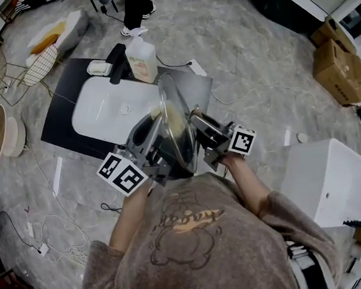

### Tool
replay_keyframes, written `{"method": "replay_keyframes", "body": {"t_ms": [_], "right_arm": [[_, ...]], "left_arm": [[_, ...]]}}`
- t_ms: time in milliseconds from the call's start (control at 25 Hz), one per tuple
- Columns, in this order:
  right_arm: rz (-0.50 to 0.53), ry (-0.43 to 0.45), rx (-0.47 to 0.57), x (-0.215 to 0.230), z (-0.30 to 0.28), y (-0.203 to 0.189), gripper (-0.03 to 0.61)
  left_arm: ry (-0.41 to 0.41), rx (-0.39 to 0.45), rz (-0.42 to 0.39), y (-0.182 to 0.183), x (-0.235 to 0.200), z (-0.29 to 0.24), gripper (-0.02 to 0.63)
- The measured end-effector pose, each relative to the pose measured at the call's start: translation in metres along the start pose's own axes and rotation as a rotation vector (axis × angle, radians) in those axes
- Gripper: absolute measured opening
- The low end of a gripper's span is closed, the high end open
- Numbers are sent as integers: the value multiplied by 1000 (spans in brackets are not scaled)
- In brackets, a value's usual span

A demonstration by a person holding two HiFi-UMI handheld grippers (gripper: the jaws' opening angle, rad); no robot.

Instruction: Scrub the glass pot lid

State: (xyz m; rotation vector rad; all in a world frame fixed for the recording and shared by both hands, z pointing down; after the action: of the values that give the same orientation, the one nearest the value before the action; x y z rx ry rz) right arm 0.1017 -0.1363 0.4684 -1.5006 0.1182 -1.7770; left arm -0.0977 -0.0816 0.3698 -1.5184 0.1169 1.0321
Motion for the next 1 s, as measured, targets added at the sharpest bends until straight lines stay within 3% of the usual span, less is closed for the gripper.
{"method": "replay_keyframes", "body": {"t_ms": [200,440,680,1000], "right_arm": [[-21,28,-21,-7,-4,-7,175],[-34,59,-48,-17,-11,-16,175],[-46,81,-63,-26,-14,-25,175],[-100,131,-8,-35,-10,-28,175]], "left_arm": [[3,37,-4,7,-5,-2,72],[20,81,-95,15,-17,-13,72],[45,74,-177,17,-28,-30,72],[32,22,-240,2,-42,-52,72]]}}
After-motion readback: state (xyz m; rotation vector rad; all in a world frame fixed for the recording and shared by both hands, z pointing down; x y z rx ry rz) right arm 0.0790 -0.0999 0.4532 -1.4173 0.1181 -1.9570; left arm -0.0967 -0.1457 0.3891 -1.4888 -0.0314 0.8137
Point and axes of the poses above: the fingertips, and each gripper's own axes: z backward along the fingers, x to its right, y out of its top, the point moved 7 cm from there along z, backward along the fingers, and after that the axes turned 7 degrees about y, right-handed, at the moved point
